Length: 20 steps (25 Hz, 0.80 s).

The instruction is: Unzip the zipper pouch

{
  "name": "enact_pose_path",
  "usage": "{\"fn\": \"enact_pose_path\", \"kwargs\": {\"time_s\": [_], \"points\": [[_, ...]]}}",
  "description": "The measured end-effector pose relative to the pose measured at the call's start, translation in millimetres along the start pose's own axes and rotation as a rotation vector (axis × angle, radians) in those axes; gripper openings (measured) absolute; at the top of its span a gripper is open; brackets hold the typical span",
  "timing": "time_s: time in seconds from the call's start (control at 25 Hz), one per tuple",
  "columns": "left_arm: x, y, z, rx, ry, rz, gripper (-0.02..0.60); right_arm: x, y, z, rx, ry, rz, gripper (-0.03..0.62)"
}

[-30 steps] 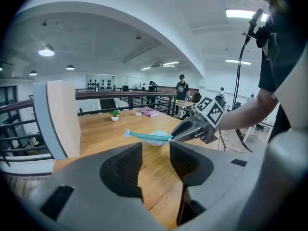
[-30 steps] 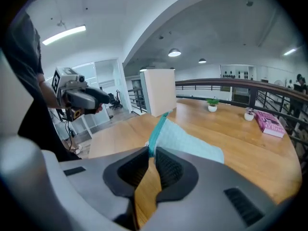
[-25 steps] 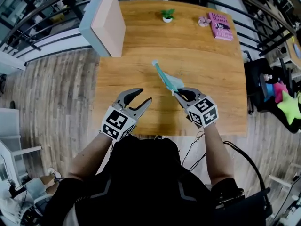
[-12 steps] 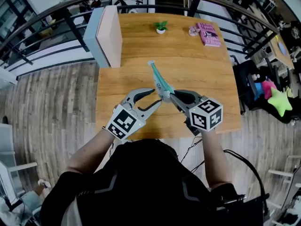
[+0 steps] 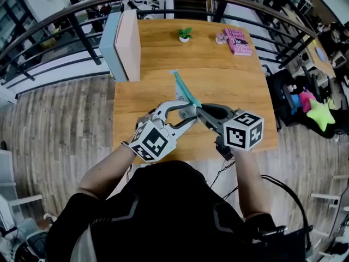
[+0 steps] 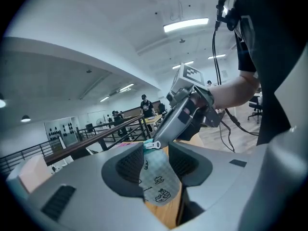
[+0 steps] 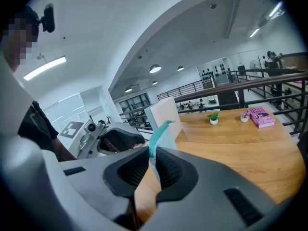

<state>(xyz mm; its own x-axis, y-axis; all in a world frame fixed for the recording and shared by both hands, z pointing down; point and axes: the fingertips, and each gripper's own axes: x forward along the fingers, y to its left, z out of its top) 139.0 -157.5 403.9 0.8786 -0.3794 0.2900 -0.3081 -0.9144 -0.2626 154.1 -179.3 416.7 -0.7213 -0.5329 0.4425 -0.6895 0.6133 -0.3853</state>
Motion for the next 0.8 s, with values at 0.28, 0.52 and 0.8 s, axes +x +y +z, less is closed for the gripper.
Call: {"fn": "enact_pose_path", "kwargs": {"time_s": [0.28,0.52,0.8], "points": [[-10,4,4,0.102,0.004,0.014,0.150,1,13,0,-0.004,0.029,0.012,0.052],[-21,9,4,-0.032,-0.035,-0.004,0.093,3,18,0,-0.021,0.038,0.016,0.052],[-21,11,1,-0.081,-0.043,-0.018,0.063,9,24,1,-0.045,0.052,0.043,0.052]]}}
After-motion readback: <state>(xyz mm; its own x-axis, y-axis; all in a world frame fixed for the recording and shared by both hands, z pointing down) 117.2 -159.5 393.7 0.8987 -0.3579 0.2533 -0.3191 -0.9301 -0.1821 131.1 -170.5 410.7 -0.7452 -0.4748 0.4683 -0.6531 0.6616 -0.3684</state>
